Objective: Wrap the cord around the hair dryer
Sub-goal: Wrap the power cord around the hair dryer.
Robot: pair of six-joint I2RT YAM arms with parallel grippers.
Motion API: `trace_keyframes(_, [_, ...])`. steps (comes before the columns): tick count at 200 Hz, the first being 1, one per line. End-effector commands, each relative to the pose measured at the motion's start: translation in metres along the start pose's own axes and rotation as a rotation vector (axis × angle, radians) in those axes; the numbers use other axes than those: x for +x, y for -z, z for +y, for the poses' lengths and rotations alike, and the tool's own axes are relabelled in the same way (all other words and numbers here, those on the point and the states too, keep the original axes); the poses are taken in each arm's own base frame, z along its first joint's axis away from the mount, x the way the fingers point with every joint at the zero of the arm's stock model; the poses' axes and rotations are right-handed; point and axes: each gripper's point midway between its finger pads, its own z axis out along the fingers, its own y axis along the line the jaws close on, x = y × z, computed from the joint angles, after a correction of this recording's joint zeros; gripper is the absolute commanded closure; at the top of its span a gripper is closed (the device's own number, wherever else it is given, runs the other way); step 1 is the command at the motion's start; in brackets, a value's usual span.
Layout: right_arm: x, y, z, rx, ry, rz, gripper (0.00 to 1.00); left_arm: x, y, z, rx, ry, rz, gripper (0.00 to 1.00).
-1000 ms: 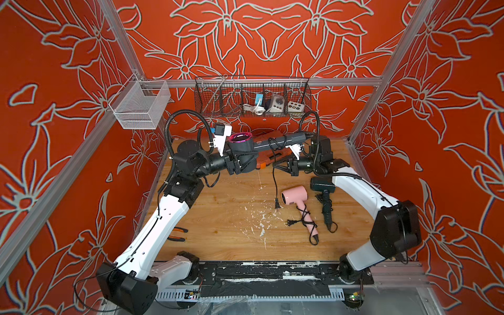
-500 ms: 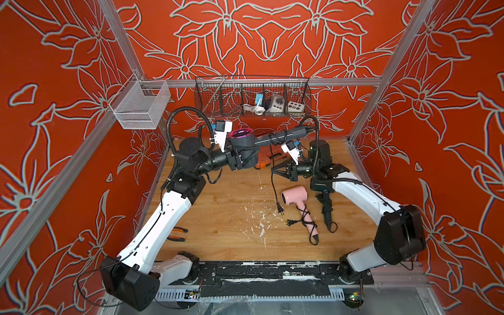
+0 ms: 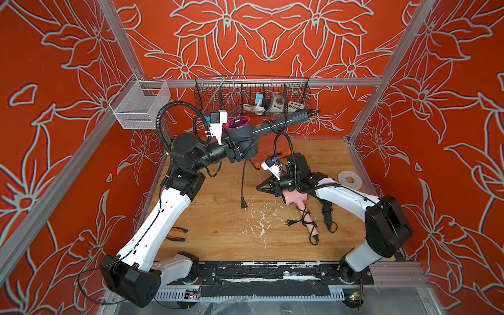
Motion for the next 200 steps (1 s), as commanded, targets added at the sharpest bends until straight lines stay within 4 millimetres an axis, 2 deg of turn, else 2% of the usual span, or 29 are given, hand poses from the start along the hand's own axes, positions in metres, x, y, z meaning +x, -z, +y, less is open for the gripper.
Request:
trace_keyframes(1, [0.010,0.008,-0.012,0.069,0.097,0.109,1.00,0.016,0.000,-0.022,0.055,-0.074,0.045,1.00])
trace_keyframes(37, [0.014,0.012,-0.055,0.246,0.183,0.221,1.00,0.044,0.007,-0.049,0.142,-0.090,0.115,1.00])
trace_keyframes(74, [0.024,0.014,-0.096,0.368,0.257,0.320,1.00,0.059,0.023,-0.077,0.237,-0.104,0.157,1.00])
trace_keyframes(121, [0.041,0.019,-0.140,0.442,0.232,0.328,1.00,0.070,0.043,-0.095,0.257,-0.131,0.209,1.00])
trace_keyframes(150, [0.062,0.008,-0.168,0.464,0.187,0.335,1.00,0.065,0.054,-0.116,0.337,-0.134,0.194,1.00])
trace_keyframes(167, [0.073,-0.009,-0.168,0.416,0.155,0.316,1.00,0.053,0.062,-0.130,0.400,-0.138,0.140,1.00])
trace_keyframes(200, [0.080,-0.042,-0.166,0.309,0.059,0.172,1.00,0.027,0.078,-0.155,0.508,-0.159,0.051,1.00])
